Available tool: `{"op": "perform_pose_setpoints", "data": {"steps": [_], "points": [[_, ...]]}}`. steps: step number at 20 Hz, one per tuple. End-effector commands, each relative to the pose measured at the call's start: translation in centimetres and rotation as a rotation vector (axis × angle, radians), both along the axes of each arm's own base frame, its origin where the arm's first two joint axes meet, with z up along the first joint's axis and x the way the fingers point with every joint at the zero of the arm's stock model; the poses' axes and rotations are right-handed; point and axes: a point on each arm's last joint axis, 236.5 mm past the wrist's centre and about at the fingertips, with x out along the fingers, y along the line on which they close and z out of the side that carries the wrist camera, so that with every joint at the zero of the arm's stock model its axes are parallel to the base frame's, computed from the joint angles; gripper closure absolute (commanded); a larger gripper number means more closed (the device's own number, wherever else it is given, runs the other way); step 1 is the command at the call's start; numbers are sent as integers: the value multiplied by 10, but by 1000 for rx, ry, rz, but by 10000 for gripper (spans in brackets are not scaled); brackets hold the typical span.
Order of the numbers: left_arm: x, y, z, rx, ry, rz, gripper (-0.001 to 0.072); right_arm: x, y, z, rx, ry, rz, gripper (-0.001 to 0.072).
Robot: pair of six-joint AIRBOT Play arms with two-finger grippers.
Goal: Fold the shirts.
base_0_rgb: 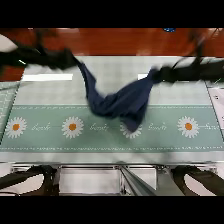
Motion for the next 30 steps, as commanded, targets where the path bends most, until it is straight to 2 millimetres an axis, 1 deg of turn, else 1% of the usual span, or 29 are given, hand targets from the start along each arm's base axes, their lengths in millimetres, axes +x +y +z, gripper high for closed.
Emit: {"op": "perform_pose_setpoints", "data": {"steps": [1,2,4,5,6,7,10,11,12,13,15,16,17,19,20,21,22,23,24,26,27,28,29,30], "points": [[3,43,170,-64,-421,179,684,-1,-31,155,-63,-343,-49,690],[-11,51,212,-74,-528,208,684,-12,-33,184,-76,-405,-41,690],[-45,63,277,-85,-699,253,684,-38,-35,228,-108,-505,-21,690],[-64,69,300,-82,-768,271,684,-51,-35,245,-125,-550,-14,690],[-84,77,319,-74,-828,299,684,-60,-39,258,-151,-590,-28,690],[-101,84,331,-51,-872,324,684,-70,-43,267,-172,-624,-48,690],[-152,106,356,72,-994,410,684,-95,-69,279,-268,-670,-152,689],[-168,110,361,108,-1022,430,684,-104,-77,284,-290,-688,-184,689],[-183,110,363,137,-1040,437,684,-113,-79,289,-298,-707,-197,689],[-196,107,363,156,-1047,429,684,-123,-78,294,-298,-726,-199,689],[-218,98,353,189,-1024,390,684,-138,-77,297,-301,-738,-193,689],[-225,96,345,191,-987,385,684,-143,-77,291,-314,-719,-185,689],[-228,97,335,207,-954,386,684,-145,-79,279,-335,-671,-171,689],[-224,109,298,261,-829,418,684,-148,-81,250,-367,-560,-143,689],[-219,113,272,268,-743,426,684,-145,-81,234,-372,-507,-129,689],[-213,113,239,268,-651,406,684,-140,-81,216,-368,-450,-119,689],[-206,110,203,266,-547,372,684,-131,-80,192,-363,-381,-102,689],[-199,108,160,265,-425,340,684,-117,-81,167,-358,-316,-97,689],[-192,107,108,259,-280,305,684,-100,-81,140,-347,-258,-97,689],[-183,106,10,234,-32,272,684,-62,-83,74,-324,-128,-105,689],[-180,105,-38,217,68,279,684,-47,-83,45,-315,-67,-99,689],[-177,105,-79,202,141,298,684,-31,-81,17,-301,-10,-84,689],[-171,104,-117,172,193,333,684,-15,-76,-3,-281,31,-64,689],[-162,105,-145,134,218,387,684,4,-72,-22,-257,58,-54,689]]}}
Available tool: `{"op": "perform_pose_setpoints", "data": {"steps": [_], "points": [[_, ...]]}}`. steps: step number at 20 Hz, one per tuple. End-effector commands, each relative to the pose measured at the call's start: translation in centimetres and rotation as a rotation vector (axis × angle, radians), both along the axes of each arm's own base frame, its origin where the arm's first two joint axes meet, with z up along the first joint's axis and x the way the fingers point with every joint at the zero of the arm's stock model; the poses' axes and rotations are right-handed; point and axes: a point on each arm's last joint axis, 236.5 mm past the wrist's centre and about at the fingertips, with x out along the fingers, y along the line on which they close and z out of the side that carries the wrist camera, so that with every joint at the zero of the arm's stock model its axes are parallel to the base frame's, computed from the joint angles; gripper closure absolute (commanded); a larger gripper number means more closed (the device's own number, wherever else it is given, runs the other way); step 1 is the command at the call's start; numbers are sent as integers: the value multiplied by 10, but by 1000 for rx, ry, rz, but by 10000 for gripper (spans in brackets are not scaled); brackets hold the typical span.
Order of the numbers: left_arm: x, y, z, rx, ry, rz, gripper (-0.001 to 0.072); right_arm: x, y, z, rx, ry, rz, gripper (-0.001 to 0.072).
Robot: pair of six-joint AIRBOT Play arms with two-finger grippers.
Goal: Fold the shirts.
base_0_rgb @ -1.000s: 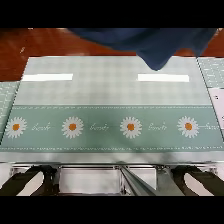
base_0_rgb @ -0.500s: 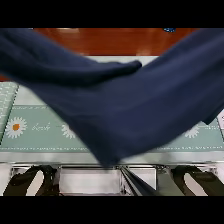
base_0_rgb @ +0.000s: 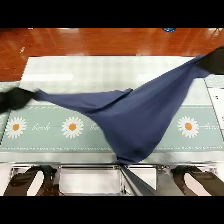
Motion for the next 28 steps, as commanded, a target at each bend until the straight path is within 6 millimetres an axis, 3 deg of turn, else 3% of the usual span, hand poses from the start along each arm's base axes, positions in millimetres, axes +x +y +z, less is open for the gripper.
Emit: {"op": "perform_pose_setpoints", "data": {"steps": [1,3,5,8,9,10,11,13,16,18,19,23,25,28], "points": [[11,0,-124,-115,154,149,683,58,11,-83,83,126,2,689],[31,7,-155,-161,185,249,684,90,15,-120,131,184,-24,689],[54,13,-170,-174,202,282,684,117,17,-149,164,230,-46,689],[76,4,-187,-192,269,231,683,138,16,-178,200,316,-102,680],[77,-3,-193,-206,314,203,614,141,18,-183,214,334,-112,497],[76,-10,-197,-216,355,171,335,142,21,-184,227,340,-105,295],[73,-12,-198,-206,386,114,196,140,18,-183,226,345,-100,288],[70,9,-183,-126,401,17,198,127,-5,-169,223,376,-101,289],[85,72,-137,-88,335,92,198,87,-82,-151,132,413,-204,293],[93,96,-124,-91,293,161,199,52,-124,-161,125,436,-355,299],[92,95,-128,-97,307,156,199,34,-129,-173,156,444,-402,299],[64,56,-173,-171,532,3,199,-33,-90,-223,267,510,-365,299],[55,43,-194,-195,616,-40,199,-47,-70,-226,323,510,-332,300],[54,27,-215,-206,674,-75,198,-54,-64,-221,328,492,-317,300]]}}
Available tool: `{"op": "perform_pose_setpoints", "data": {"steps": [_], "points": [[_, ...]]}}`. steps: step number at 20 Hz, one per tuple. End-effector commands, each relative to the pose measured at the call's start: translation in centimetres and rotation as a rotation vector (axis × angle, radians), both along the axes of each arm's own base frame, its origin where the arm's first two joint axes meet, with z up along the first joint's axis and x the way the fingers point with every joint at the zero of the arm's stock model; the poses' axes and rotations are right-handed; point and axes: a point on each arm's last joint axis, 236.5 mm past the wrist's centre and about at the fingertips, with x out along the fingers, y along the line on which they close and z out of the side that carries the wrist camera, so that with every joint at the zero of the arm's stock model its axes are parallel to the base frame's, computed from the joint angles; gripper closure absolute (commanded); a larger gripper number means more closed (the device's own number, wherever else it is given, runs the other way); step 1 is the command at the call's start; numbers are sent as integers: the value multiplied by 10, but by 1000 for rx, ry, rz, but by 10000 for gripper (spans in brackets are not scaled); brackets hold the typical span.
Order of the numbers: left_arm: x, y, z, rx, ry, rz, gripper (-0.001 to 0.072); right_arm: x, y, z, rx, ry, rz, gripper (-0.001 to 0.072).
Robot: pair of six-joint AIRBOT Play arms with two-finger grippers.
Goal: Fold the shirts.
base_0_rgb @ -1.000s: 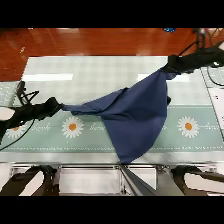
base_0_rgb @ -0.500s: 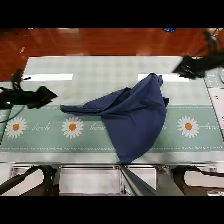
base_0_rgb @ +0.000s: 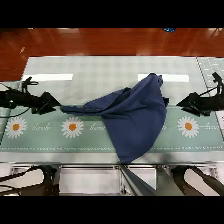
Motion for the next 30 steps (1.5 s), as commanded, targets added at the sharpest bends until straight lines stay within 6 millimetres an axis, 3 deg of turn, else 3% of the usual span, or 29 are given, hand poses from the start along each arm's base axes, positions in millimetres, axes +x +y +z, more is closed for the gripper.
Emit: {"op": "perform_pose_setpoints", "data": {"steps": [1,6,9,10,11,13,16,21,27,30], "points": [[-6,-23,-22,-49,78,-47,199,-14,12,0,31,-24,9,299],[-4,-62,-35,-94,99,-111,199,-14,13,1,35,-26,10,300],[-3,-76,-33,-88,81,-167,202,-25,14,-3,27,14,38,299],[-1,-78,-30,-91,75,-177,333,-32,11,-9,7,41,50,300],[1,-79,-27,-92,69,-185,674,-40,8,-18,-8,78,47,299],[5,-81,-21,-101,58,-191,684,-63,21,-37,37,170,43,300],[5,-82,-18,-106,57,-202,684,-101,59,-59,91,289,144,300],[3,-82,-17,-111,64,-207,684,-139,90,-81,36,418,247,300],[2,-82,-17,-112,65,-208,684,-133,117,-96,-4,388,261,300],[2,-82,-17,-112,65,-208,684,-136,143,-104,14,393,308,300]]}}
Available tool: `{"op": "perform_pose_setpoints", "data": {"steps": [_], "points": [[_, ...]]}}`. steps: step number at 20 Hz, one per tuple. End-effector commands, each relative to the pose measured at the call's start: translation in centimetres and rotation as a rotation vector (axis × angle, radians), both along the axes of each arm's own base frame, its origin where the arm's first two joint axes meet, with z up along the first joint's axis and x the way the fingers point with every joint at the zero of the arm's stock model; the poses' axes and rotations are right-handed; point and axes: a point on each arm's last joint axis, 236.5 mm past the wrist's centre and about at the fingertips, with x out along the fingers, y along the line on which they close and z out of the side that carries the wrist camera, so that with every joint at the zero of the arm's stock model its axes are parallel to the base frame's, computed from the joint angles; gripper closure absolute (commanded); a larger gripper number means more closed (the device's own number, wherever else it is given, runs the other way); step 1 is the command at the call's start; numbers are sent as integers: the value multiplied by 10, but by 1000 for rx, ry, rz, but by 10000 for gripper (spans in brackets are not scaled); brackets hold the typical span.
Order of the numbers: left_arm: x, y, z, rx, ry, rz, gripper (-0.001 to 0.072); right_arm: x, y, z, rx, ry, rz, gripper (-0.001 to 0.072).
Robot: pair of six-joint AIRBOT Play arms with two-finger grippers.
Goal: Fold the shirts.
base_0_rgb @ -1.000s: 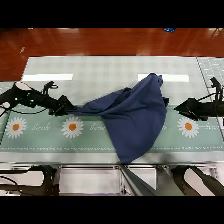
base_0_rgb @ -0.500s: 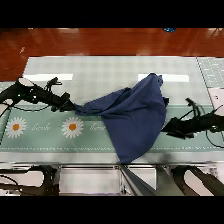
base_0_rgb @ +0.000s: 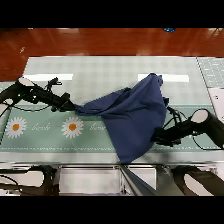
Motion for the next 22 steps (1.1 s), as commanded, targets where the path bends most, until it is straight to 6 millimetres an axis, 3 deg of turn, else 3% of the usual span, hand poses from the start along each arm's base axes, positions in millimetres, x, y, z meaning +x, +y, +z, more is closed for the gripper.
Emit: {"op": "perform_pose_setpoints", "data": {"steps": [1,4,7,9,12,14,15,16,17,18,19,20,21,22], "points": [[0,0,0,0,0,0,684,4,25,-10,12,-7,-4,300],[0,0,0,-1,0,-1,684,23,41,-12,47,-53,-74,312],[1,0,0,2,-4,3,684,40,45,-10,64,-100,-134,501],[3,1,-1,5,-8,7,684,47,48,-8,82,-131,-138,685],[8,-5,7,-26,-24,29,684,54,67,14,187,-185,-72,690],[31,-12,34,-79,-123,73,684,79,76,52,232,-276,4,690],[50,-15,58,-103,-200,109,684,101,76,83,246,-352,46,691],[74,-18,95,-138,-338,135,684,128,71,120,243,-450,72,691],[95,-23,143,-190,-496,157,684,160,61,165,229,-573,71,691],[114,-23,204,-243,-658,211,684,194,47,230,215,-733,44,692],[125,-19,260,-268,-796,269,684,211,37,283,202,-862,28,692],[129,-12,315,-271,-936,314,684,220,25,342,184,-997,20,692],[124,-4,372,-261,-1084,344,684,215,17,391,160,-1101,34,691],[111,1,424,-258,-1210,362,684,204,11,427,135,-1175,58,691]]}}
